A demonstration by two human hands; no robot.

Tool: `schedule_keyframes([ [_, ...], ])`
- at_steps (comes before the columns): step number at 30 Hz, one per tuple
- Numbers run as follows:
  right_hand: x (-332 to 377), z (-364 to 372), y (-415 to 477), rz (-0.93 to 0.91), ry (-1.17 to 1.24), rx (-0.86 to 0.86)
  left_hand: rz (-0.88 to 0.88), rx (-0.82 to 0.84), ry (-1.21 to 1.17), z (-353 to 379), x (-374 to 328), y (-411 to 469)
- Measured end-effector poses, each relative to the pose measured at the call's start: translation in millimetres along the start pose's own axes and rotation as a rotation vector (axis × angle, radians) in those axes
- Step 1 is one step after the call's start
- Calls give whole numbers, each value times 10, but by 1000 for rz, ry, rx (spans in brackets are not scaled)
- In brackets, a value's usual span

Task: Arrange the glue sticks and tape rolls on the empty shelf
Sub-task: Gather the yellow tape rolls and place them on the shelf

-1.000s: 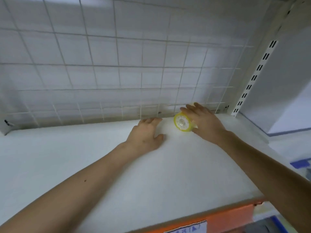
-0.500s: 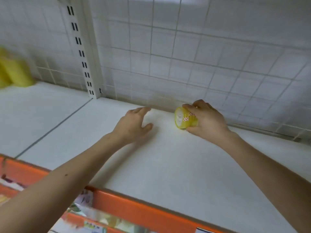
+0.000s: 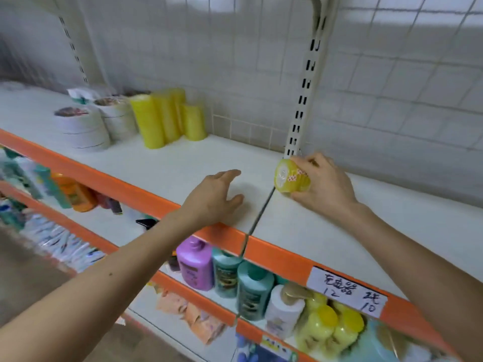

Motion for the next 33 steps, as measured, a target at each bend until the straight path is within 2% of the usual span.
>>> schedule_keyframes([
  [5,693,-2,193,7,12,30,4,32,-46,-412,545,-121],
  [15,1465,164,1022,13,30,-20,-19,32,-73,-839,1401,193],
  [24,1828,375,1712,57,79,-35,33,68,-85,-1066,1844,747],
  [33,2093,358,1755,194,96,-13,146,180,-134,-1184,2086,939],
])
Point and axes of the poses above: each hand's wrist, its own y-axis towards the middle knuckle, its own z-axis out of the palm, x = y × z, the point moved 7 cm from there along y, towards the middle knuckle, and after that the axes turned 12 degrees about -y, right-handed, at the moved point
